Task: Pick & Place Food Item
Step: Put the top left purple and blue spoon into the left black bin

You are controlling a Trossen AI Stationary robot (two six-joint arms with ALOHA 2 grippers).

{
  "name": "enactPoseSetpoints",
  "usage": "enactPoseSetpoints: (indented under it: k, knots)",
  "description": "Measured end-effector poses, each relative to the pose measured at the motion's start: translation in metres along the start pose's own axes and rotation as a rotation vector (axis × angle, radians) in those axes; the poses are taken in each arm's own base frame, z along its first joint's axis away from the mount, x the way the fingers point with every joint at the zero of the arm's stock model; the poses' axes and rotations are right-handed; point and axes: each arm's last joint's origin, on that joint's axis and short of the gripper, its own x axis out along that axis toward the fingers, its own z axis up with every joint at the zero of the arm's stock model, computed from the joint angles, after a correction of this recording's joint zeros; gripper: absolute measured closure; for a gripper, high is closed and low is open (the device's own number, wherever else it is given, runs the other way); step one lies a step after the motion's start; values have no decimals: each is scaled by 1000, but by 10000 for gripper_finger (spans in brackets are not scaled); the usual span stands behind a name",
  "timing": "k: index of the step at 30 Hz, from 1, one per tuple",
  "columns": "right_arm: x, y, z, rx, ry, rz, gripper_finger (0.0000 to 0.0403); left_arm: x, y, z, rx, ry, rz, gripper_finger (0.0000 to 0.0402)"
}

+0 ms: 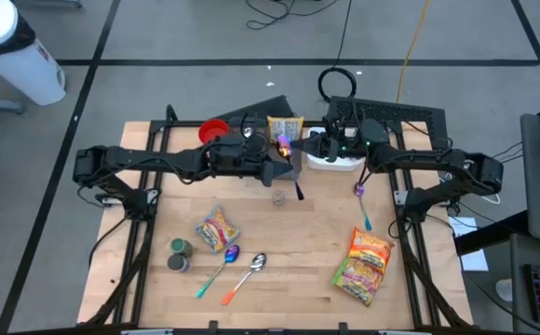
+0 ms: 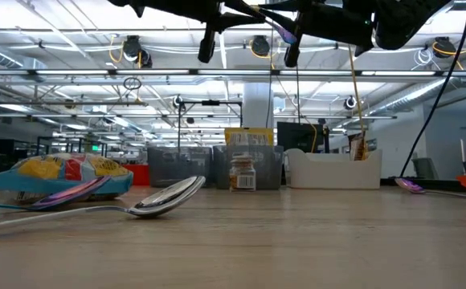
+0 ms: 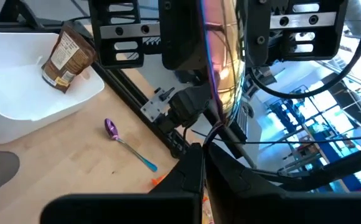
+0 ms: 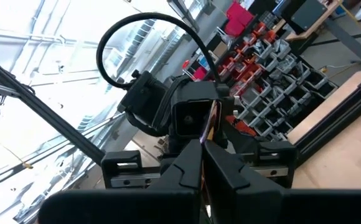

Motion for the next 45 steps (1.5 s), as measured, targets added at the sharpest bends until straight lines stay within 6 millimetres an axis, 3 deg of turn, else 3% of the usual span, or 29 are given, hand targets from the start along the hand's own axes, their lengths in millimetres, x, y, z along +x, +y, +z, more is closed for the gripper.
enactPoseSetpoints:
  k: [9, 21, 27, 32, 40, 45]
  knots:
    - [-2, -3, 4, -22, -6, -15, 388, 0, 1, 0, 19, 2, 4, 398]
    - [-12, -14, 19, -8, -42, -50, 269, -3, 9, 11, 6, 19, -19, 400]
    - [-20, -18, 30, -29, -13, -20, 233, -23, 15, 32, 21, 68, 75, 400]
    - [-24, -21, 33, -27, 48, -1, 228, -43, 5, 62, 62, 107, 144, 401]
    - [-19, -19, 22, -50, 154, 37, 238, -57, -23, 99, 190, 73, 219, 401]
    - [-12, -12, 11, -87, 189, 73, 238, -58, -27, 103, 198, 48, 205, 401]
